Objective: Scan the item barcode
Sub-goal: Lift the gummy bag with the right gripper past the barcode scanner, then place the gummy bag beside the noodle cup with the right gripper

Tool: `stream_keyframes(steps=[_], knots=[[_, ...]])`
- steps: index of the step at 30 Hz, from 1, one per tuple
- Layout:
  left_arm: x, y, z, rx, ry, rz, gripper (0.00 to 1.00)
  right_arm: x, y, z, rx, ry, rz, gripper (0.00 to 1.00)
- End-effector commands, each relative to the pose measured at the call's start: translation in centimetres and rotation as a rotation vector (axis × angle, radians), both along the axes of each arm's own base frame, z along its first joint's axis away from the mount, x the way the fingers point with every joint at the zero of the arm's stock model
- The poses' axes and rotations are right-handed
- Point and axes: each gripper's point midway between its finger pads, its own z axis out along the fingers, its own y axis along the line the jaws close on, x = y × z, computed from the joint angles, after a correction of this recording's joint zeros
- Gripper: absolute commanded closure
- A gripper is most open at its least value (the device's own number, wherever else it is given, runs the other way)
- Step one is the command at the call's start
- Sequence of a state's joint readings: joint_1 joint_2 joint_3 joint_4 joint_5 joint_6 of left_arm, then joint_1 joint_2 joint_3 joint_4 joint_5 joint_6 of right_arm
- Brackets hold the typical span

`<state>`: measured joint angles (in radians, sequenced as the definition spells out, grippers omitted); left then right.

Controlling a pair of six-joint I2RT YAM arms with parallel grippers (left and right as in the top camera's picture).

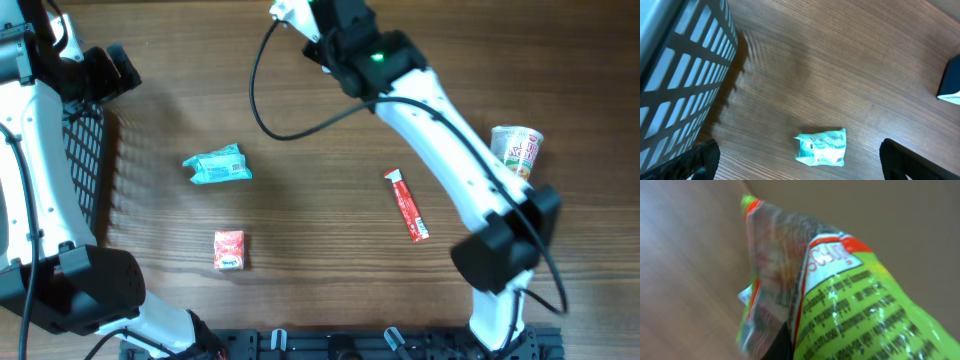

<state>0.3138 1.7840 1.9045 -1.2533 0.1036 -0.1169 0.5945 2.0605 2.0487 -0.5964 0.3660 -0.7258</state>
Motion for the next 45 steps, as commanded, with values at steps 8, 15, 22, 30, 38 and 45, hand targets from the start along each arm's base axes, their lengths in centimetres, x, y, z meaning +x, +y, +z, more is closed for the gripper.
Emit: stream_keyframes(steps=[8,15,22,30,38,45], knots=[[0.0,0.0,-0.1,-0.008,0.000,-0.005,0.00,12.5,-2.8,-6.7,-0.189,-0.391,-0.212,0.96],[0.0,0.0,-0.1,-0.008,0.000,-0.005,0.00,13.6,-2.7,-9.0,-0.067,-0.447,-0.271,0.96],[0.0,0.0,-0.1,-0.009,-0.001,-0.005,0.00,13.0,-2.5,-7.1,-0.094,-0.515,-0.316,0.95],[0.0,0.0,-0.1,-0.009,-0.001,-0.005,0.00,10.6,-0.4,-10.1,-0.346,-0.394,-0.269,0.96],[0.0,0.0,-0.1,-0.009,-0.001,-0.005,0.00,9.9,-1.3,-3.9,-0.266,-0.470,-0.331,0.96],[0.0,0.0,-0.1,-0.009,-0.001,-0.005,0.00,0.4,-7.5,3.1,0.089,-0.133,-0.482,0.96]])
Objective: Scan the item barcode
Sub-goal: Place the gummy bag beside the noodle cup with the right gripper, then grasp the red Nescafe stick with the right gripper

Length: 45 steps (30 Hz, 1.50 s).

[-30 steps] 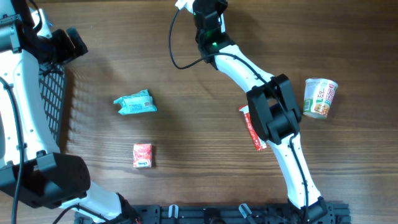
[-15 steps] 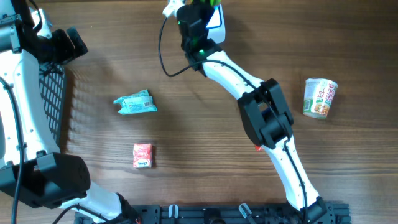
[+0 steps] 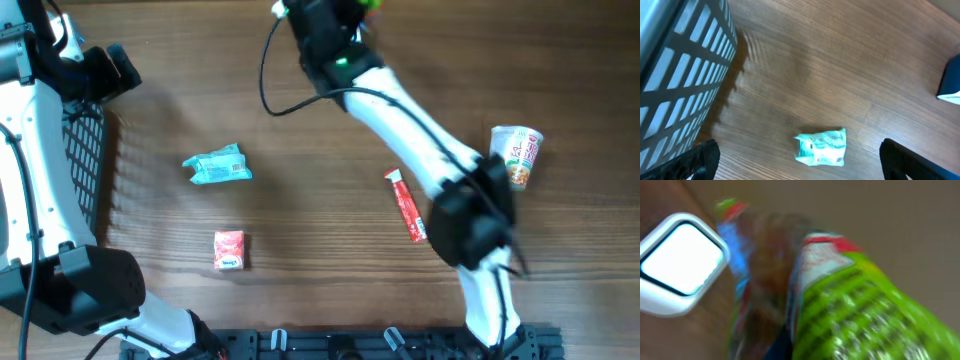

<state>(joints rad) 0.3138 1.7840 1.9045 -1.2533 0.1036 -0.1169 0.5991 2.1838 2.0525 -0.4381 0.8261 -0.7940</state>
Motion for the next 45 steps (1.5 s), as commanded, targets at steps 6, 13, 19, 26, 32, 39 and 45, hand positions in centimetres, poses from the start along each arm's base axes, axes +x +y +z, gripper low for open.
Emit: stream_keyframes(steps=[6,13,19,26,32,39,45], knots=[[0.0,0.0,-0.1,-0.009,-0.001,-0.005,0.00,-14.9,-12.2,-10.6,0.649,0.775,-0.531,0.96],[0.0,0.0,-0.1,-0.009,-0.001,-0.005,0.00,-18.6,-23.6,-18.7,0.613,0.804,-0.907,0.21],[0.0,0.0,-0.1,-0.009,-0.001,-0.005,0.00,-15.2,-21.4,-9.9,0.716,0.677,-0.759,0.06],[0.0,0.0,-0.1,-0.009,-0.001,-0.005,0.00,-23.1,-13.4,-12.1,0.857,1.084,-0.735,0.96],[0.0,0.0,-0.1,-0.009,-0.001,-0.005,0.00,-28.7,-14.8,-22.4,0.803,1.149,-0.942,0.96],[0.0,0.0,-0.1,-0.009,-0.001,-0.005,0.00,-32.4,-12.1,-26.6,0.922,1.221,-1.006,0.96],[0.0,0.0,-0.1,-0.009,-0.001,-0.005,0.00,-33.4,2.0,-26.6,1.247,1.389,-0.712,0.83]])
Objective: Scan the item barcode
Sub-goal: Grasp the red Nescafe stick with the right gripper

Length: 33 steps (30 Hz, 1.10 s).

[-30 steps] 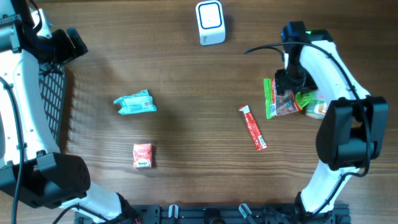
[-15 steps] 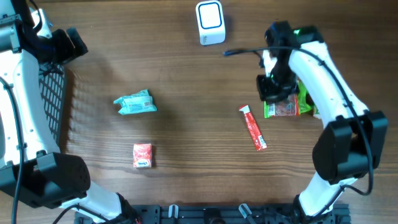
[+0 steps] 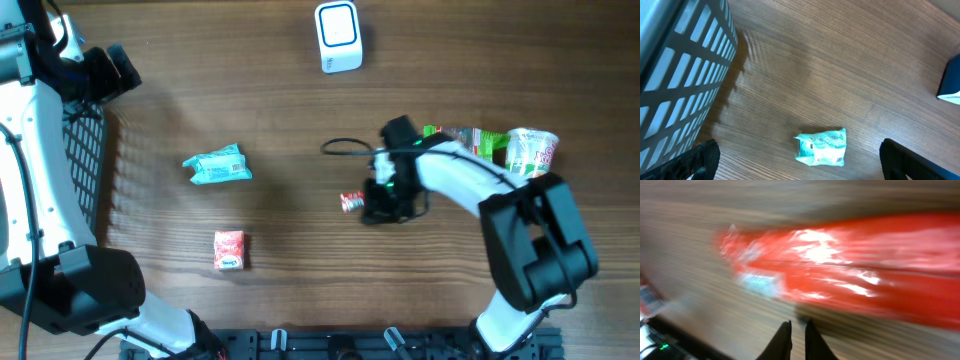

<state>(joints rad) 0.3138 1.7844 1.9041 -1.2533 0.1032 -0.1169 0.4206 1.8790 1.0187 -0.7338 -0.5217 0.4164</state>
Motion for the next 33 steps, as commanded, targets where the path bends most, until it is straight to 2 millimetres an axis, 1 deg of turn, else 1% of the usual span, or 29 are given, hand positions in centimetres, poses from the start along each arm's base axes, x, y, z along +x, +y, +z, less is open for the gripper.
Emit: stream_keyframes(steps=[1,2,3,4,5,6,7,8,10,11,12,13,15,16,17,20,22,23,24,25,27,28,29,30,31,32,33], knots=[[0.0,0.0,-0.1,-0.009,-0.001,-0.005,0.00,-1.2,6.5,-0.6,0.122,-0.030,0.026,0.81],[0.0,0.0,-0.1,-0.009,-0.001,-0.005,0.00,0.0,8.4,-0.4,0.150,-0.125,0.037,0.75],[0.0,0.0,-0.1,-0.009,-0.001,-0.005,0.00,1.3,9.4,-0.2,0.169,-0.210,0.047,0.73],[0.0,0.0,-0.1,-0.008,-0.001,-0.005,0.00,2.7,9.9,0.1,0.177,-0.281,0.042,0.70],[0.0,0.0,-0.1,-0.009,-0.001,-0.005,0.00,4.0,9.9,0.5,0.179,-0.326,0.035,0.69],[0.0,0.0,-0.1,-0.009,-0.001,-0.005,0.00,5.0,10.0,1.1,0.195,-0.355,0.046,0.71],[0.0,0.0,-0.1,-0.009,-0.001,-0.005,0.00,5.4,9.7,1.8,0.198,-0.352,0.054,0.73],[0.0,0.0,-0.1,-0.009,-0.001,-0.005,0.00,5.4,8.7,2.1,0.164,-0.330,0.060,0.75],[0.0,0.0,-0.1,-0.009,-0.001,-0.005,0.00,4.2,5.9,2.3,0.054,-0.259,0.070,0.77],[0.0,0.0,-0.1,-0.008,-0.001,-0.005,0.00,2.9,4.3,1.8,-0.025,-0.205,0.075,0.76],[0.0,0.0,-0.1,-0.009,-0.001,-0.005,0.00,2.1,3.0,1.3,-0.090,-0.173,0.077,0.75],[0.0,0.0,-0.1,-0.009,-0.001,-0.005,0.00,2.0,2.2,0.9,-0.136,-0.175,0.077,0.73],[0.0,0.0,-0.1,-0.008,-0.001,-0.005,0.00,2.9,0.7,0.3,-0.231,-0.224,0.067,0.73],[0.0,0.0,-0.1,-0.009,-0.001,-0.005,0.00,4.4,-0.5,0.0,-0.312,-0.289,0.039,0.73],[0.0,0.0,-0.1,-0.009,-0.001,-0.005,0.00,5.1,-0.6,0.0,-0.328,-0.320,0.024,0.73],[0.0,0.0,-0.1,-0.009,-0.001,-0.005,0.00,8.5,1.4,0.9,-0.244,-0.462,-0.013,0.74],[0.0,0.0,-0.1,-0.009,-0.001,-0.005,0.00,11.0,3.0,2.0,-0.178,-0.570,-0.038,0.72],[0.0,0.0,-0.1,-0.009,-0.001,-0.005,0.00,11.9,3.6,2.6,-0.147,-0.620,-0.015,0.70],[0.0,0.0,-0.1,-0.009,-0.001,-0.005,0.00,12.1,3.9,3.2,-0.130,-0.646,0.032,0.68],[0.0,0.0,-0.1,-0.009,-0.001,-0.005,0.00,12.3,4.0,4.2,-0.121,-0.658,0.075,0.66],[0.0,0.0,-0.1,-0.009,-0.001,-0.005,0.00,12.3,2.4,8.3,-0.143,-0.684,0.142,0.65],[0.0,0.0,-0.1,-0.009,-0.001,-0.005,0.00,12.0,0.6,11.5,-0.159,-0.713,0.186,0.60],[0.0,0.0,-0.1,-0.009,-0.001,-0.005,0.00,11.4,-1.6,13.8,-0.187,-0.732,0.236,0.50],[0.0,0.0,-0.1,-0.009,-0.001,-0.005,0.00,10.8,-3.3,14.7,-0.207,-0.744,0.284,0.44],[0.0,0.0,-0.1,-0.009,-0.001,-0.005,0.00,10.1,-5.3,15.1,-0.232,-0.733,0.332,0.44],[0.0,0.0,-0.1,-0.009,-0.001,-0.005,0.00,9.6,-7.0,14.7,-0.253,-0.698,0.353,0.44],[0.0,0.0,-0.1,-0.009,-0.001,-0.005,0.00,9.1,-8.3,13.8,-0.247,-0.658,0.374,0.43]])
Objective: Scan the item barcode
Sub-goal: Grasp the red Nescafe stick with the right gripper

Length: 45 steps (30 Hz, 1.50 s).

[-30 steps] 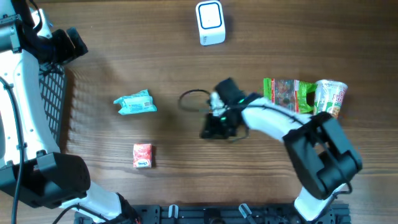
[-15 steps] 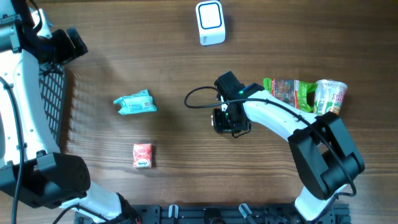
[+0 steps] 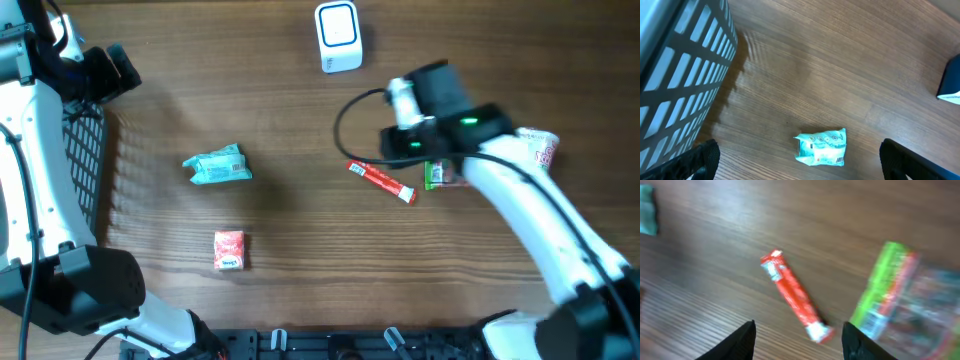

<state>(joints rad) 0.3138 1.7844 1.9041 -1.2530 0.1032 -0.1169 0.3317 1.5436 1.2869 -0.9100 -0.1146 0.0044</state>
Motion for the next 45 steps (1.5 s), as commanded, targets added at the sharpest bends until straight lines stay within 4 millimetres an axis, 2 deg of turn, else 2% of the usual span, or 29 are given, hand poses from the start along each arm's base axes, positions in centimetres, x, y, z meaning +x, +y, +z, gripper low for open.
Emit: stream_keyframes(steps=[1,4,7,10,13,18,21,25,26,27,32,34,35,36,38,40,41,42,45], knots=[[0.0,0.0,-0.1,-0.009,-0.001,-0.005,0.00,-1.1,-2.3,-2.6,-0.004,0.080,0.165,0.41],[0.0,0.0,-0.1,-0.009,-0.001,-0.005,0.00,-0.9,-3.3,-5.8,0.087,0.140,0.163,0.46],[0.0,0.0,-0.1,-0.009,-0.001,-0.005,0.00,-1.3,-3.0,-8.7,0.132,0.216,0.199,0.50],[0.0,0.0,-0.1,-0.009,-0.001,-0.005,0.00,-1.9,-1.9,-10.4,0.190,0.266,0.279,0.52],[0.0,0.0,-0.1,-0.009,-0.001,-0.005,0.00,-2.5,-2.0,-12.7,0.187,0.328,0.295,0.62],[0.0,0.0,-0.1,-0.009,-0.001,-0.005,0.00,-3.0,-2.5,-14.9,0.154,0.384,0.301,0.67],[0.0,0.0,-0.1,-0.009,-0.001,-0.005,0.00,-3.1,-2.5,-15.0,0.155,0.388,0.300,0.76],[0.0,0.0,-0.1,-0.009,-0.001,-0.005,0.00,-3.8,-2.5,-14.9,0.162,0.422,0.290,0.75],[0.0,0.0,-0.1,-0.009,-0.001,-0.005,0.00,-3.9,-2.6,-14.9,0.163,0.432,0.269,0.67],[0.0,0.0,-0.1,-0.009,-0.001,-0.005,0.00,-4.0,-2.6,-14.9,0.164,0.437,0.269,0.65],[0.0,0.0,-0.1,-0.009,-0.001,-0.005,0.00,-4.7,-2.7,-14.8,0.166,0.475,0.242,0.65],[0.0,0.0,-0.1,-0.009,-0.001,-0.005,0.00,-5.1,-2.7,-15.5,0.166,0.474,0.244,0.65],[0.0,0.0,-0.1,-0.009,-0.001,-0.005,0.00,-5.4,-2.7,-16.4,0.166,0.464,0.245,0.66],[0.0,0.0,-0.1,-0.009,-0.001,-0.005,0.00,-5.5,-2.7,-16.7,0.166,0.457,0.246,0.73],[0.0,0.0,-0.1,-0.009,-0.001,-0.005,0.00,-5.5,-2.7,-16.7,0.167,0.454,0.244,0.82],[0.0,0.0,-0.1,-0.009,-0.001,-0.005,0.00,-4.3,-2.5,-15.5,0.170,0.430,0.209,0.95],[0.0,0.0,-0.1,-0.009,-0.001,-0.005,0.00,-3.8,-2.5,-14.7,0.171,0.417,0.202,0.95],[0.0,0.0,-0.1,-0.009,-0.001,-0.005,0.00,-2.9,-2.3,-12.9,0.170,0.378,0.208,0.96],[0.0,0.0,-0.1,-0.009,-0.001,-0.005,0.00,-1.1,-3.2,-8.5,0.014,0.220,0.126,0.95]])
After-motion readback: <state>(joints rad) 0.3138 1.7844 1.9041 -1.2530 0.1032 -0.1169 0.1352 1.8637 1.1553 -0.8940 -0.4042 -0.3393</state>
